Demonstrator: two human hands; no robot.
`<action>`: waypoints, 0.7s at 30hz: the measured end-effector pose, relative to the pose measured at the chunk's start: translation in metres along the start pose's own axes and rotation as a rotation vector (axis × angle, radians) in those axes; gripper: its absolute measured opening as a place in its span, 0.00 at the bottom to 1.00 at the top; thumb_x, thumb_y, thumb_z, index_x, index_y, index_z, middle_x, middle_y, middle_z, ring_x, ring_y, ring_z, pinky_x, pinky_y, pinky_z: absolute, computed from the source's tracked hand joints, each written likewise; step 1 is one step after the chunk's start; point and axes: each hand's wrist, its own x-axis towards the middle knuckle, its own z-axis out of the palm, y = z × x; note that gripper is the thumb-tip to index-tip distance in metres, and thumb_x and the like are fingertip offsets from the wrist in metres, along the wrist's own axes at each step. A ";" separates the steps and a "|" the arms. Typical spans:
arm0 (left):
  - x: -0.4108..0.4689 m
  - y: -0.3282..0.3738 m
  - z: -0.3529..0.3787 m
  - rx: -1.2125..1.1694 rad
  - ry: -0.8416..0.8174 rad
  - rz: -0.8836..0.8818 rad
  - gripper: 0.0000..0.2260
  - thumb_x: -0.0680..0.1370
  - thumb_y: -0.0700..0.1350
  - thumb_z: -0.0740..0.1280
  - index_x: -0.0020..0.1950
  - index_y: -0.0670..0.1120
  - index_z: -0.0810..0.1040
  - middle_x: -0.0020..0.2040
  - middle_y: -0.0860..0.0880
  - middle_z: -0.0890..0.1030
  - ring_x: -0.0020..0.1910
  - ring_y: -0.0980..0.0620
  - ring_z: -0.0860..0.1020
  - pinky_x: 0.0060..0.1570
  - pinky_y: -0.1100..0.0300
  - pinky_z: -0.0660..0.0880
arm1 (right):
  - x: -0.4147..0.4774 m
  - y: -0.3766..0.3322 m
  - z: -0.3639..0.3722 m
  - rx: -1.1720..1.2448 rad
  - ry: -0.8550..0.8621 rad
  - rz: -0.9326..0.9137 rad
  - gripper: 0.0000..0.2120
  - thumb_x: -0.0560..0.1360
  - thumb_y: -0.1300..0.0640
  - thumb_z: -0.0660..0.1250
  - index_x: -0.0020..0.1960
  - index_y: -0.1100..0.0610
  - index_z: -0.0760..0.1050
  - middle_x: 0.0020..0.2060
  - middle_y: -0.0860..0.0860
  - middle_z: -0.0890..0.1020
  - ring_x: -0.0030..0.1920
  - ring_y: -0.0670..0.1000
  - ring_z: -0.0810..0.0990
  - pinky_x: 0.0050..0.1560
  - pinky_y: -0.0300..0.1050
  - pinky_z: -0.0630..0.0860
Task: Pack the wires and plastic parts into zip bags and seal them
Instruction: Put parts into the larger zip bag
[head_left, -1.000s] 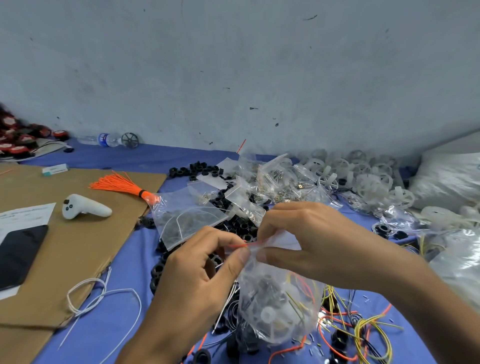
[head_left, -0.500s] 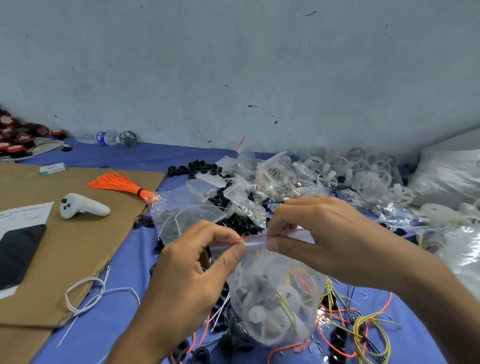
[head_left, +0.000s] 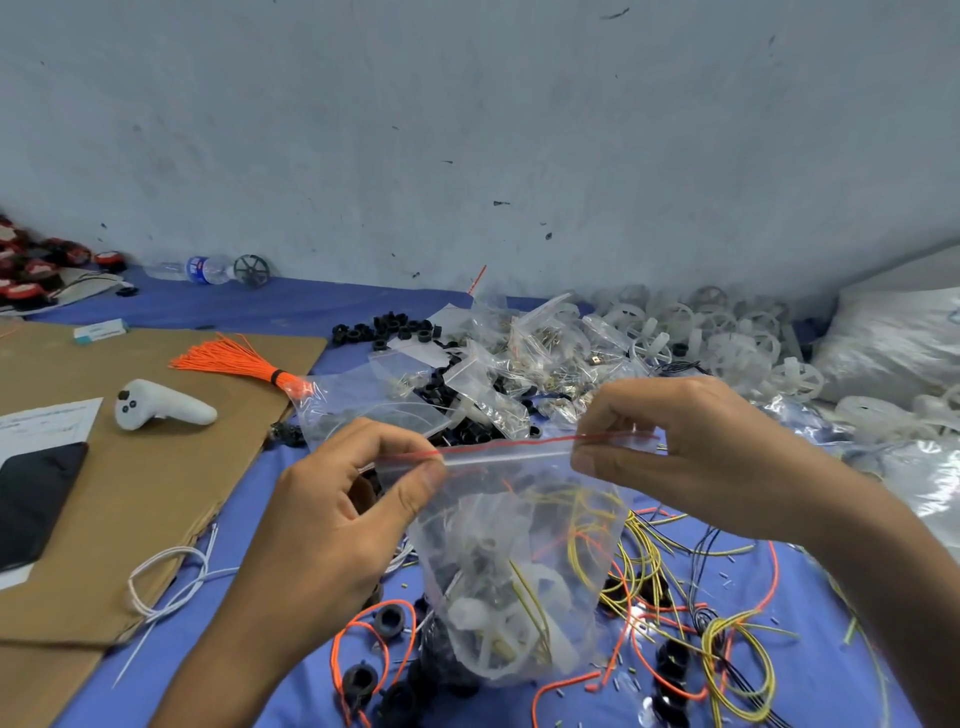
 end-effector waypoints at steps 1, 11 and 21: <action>0.000 0.001 0.000 0.001 -0.001 -0.001 0.05 0.74 0.56 0.73 0.48 0.59 0.81 0.43 0.56 0.82 0.30 0.46 0.74 0.28 0.54 0.73 | -0.001 0.001 0.000 0.009 0.006 -0.003 0.08 0.73 0.42 0.69 0.43 0.45 0.79 0.37 0.42 0.81 0.41 0.44 0.78 0.41 0.36 0.72; 0.002 0.008 -0.009 0.040 -0.012 -0.029 0.05 0.71 0.55 0.71 0.45 0.59 0.81 0.44 0.57 0.82 0.31 0.45 0.73 0.31 0.58 0.70 | -0.016 0.015 -0.004 0.129 0.116 0.123 0.13 0.66 0.36 0.69 0.39 0.46 0.80 0.33 0.43 0.82 0.35 0.48 0.78 0.39 0.45 0.74; 0.011 0.054 0.014 0.378 -0.246 0.282 0.12 0.76 0.61 0.63 0.53 0.58 0.81 0.49 0.64 0.80 0.53 0.61 0.76 0.56 0.53 0.69 | -0.019 -0.028 0.003 0.078 0.126 -0.075 0.09 0.72 0.43 0.73 0.41 0.48 0.80 0.34 0.43 0.79 0.37 0.45 0.77 0.38 0.37 0.72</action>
